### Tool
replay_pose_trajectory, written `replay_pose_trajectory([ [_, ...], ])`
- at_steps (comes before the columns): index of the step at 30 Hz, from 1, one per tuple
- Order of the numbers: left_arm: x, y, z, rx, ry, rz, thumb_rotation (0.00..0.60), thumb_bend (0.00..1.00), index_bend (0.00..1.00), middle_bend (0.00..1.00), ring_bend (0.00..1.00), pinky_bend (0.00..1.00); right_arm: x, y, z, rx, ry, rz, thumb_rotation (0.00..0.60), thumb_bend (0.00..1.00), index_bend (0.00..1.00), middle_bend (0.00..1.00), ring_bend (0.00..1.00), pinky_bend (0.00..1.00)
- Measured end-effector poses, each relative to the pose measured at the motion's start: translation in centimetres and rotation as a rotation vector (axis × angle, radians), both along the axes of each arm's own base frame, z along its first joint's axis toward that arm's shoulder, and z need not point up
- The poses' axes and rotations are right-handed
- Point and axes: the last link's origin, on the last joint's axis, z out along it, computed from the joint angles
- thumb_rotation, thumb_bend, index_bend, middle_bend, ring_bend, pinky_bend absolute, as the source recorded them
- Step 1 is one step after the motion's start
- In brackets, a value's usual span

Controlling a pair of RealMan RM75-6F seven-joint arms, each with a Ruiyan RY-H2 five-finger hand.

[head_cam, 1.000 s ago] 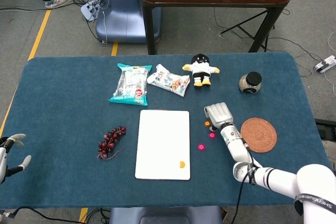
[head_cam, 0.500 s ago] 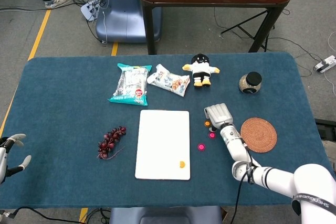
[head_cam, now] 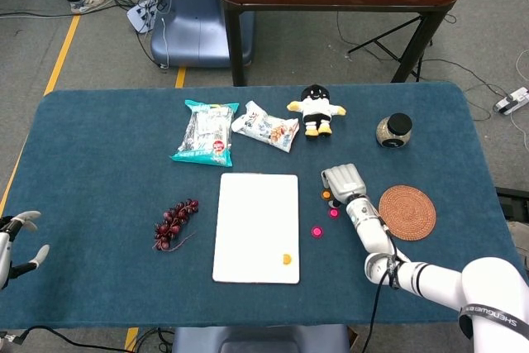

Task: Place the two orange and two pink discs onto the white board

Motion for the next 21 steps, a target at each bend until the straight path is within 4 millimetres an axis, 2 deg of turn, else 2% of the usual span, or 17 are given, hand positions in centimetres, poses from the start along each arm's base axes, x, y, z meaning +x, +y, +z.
replay_pose_trajectory([
  [21,0.01,-0.01,0.00,-0.002,-0.001,-0.001,0.600,0.27,0.36,0.45,0.29,0.47,0.19,0.10,-0.02,0.017,-0.015,-0.020,0.600,0.31,0.50,1.00,1.00,1.00],
])
